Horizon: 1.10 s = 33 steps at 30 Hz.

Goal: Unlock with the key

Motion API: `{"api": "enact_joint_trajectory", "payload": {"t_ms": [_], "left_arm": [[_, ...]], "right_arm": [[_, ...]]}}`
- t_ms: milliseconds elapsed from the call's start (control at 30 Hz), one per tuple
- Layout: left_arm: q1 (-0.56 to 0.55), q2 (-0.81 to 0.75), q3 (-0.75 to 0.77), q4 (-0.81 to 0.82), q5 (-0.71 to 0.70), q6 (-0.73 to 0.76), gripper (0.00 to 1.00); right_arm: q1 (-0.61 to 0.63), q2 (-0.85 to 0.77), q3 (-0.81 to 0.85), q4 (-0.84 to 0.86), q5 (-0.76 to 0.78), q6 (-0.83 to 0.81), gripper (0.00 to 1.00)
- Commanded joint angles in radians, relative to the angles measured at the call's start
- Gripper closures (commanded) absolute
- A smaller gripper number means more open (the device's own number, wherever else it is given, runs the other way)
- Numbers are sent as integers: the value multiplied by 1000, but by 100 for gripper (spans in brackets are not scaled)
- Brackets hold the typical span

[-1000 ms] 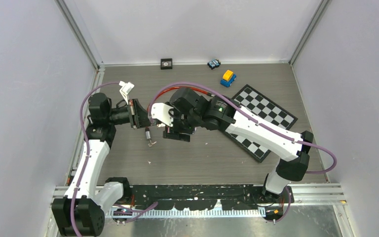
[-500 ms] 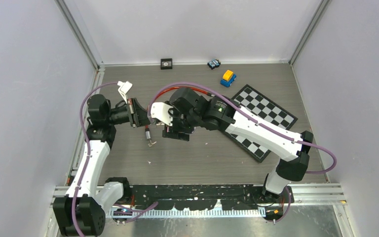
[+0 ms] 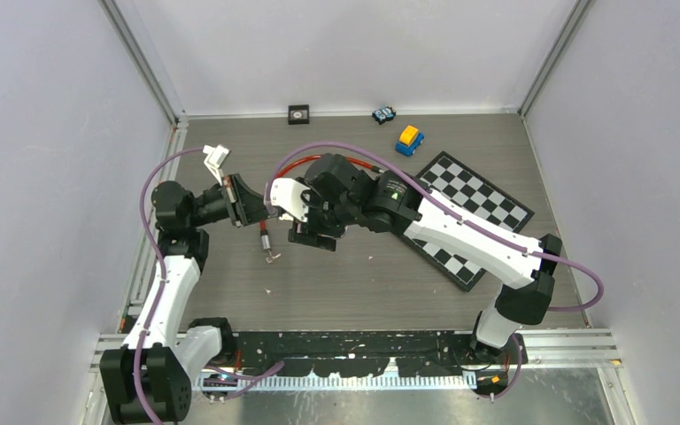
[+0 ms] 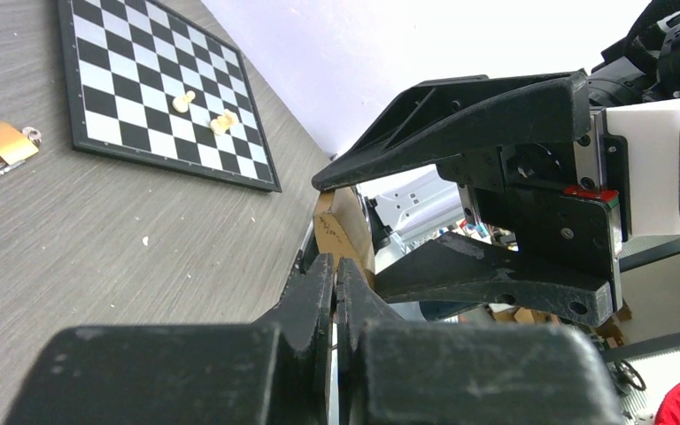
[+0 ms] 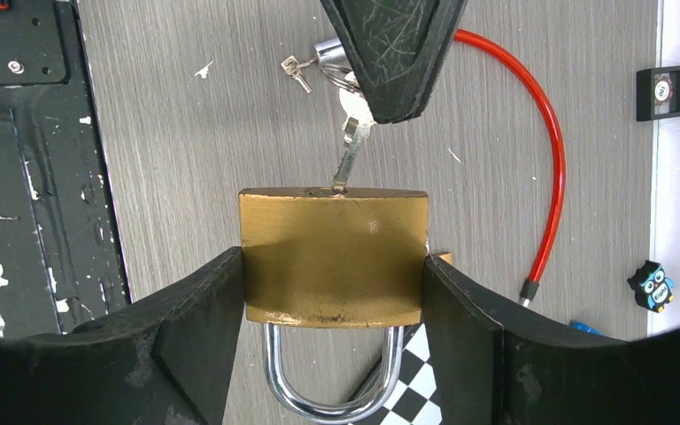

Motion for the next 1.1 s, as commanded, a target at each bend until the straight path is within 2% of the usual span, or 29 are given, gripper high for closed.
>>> {"api": "enact_joint_trajectory", "payload": {"t_ms": [0, 433, 900, 1067], "left_arm": [[6, -12, -8, 109, -33, -30, 100], [40, -17, -49, 261, -57, -150, 100], [46, -7, -47, 233, -144, -176, 100], [46, -9, -54, 278, -146, -203, 100]], "right_arm": [[8, -75, 34, 157, -51, 18, 99], [-8, -87, 13, 179, -25, 36, 99], [-12, -67, 24, 212, 19, 65, 99], [-16, -65, 27, 213, 19, 72, 99]]}}
